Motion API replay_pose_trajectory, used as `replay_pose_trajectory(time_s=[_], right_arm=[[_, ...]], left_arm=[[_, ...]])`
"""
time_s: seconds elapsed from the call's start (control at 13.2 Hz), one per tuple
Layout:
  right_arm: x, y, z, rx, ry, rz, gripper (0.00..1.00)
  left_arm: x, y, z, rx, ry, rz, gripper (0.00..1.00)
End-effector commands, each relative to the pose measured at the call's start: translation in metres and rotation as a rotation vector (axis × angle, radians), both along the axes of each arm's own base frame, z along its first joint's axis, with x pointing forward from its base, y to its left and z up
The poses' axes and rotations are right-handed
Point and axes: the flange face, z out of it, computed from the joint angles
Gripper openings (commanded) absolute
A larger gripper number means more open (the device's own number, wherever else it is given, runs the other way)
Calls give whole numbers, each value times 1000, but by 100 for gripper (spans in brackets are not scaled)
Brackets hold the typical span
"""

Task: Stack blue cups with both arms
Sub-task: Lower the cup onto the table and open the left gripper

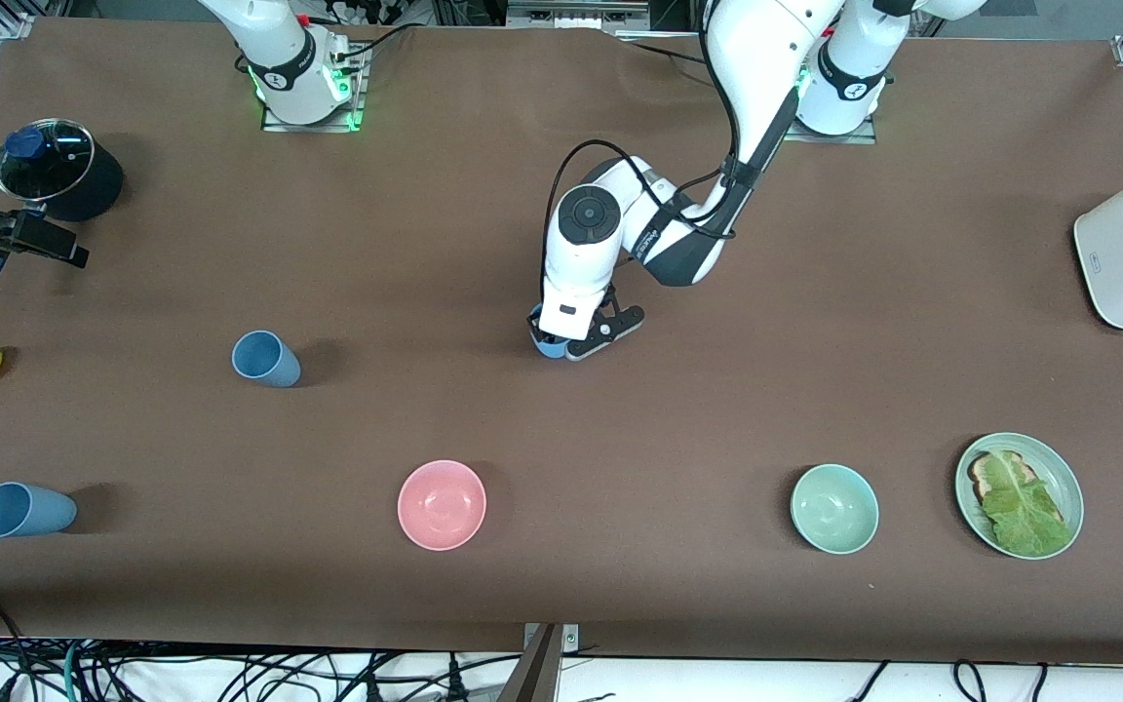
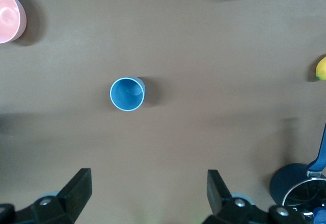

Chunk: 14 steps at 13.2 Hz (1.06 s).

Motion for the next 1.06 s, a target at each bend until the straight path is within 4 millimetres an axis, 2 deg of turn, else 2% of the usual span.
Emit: replay_pose_trajectory(time_s=[0.0, 0.23, 0.38, 0.53, 0.68, 0.84, 0.99], right_arm=[[0, 1, -1, -10, 8, 5, 100], [17, 4, -37, -43, 68, 32, 100], [19, 16, -40, -81, 70, 51, 100], [24, 16, -50, -67, 80, 43, 100], [30, 17, -70, -67, 110, 45, 100], [40, 20, -100, -71, 149, 54, 100], [55, 27, -134, -57, 117, 61, 100]], left_arm=[[3, 9, 30, 12, 19, 13, 82], [4, 21, 58, 38, 47, 13, 85], [7, 37, 85, 59, 74, 24, 88], [13, 58, 118, 68, 84, 30, 93], [25, 92, 152, 72, 95, -30, 98], [37, 132, 180, 77, 100, -103, 99], [53, 176, 204, 78, 93, -175, 100]])
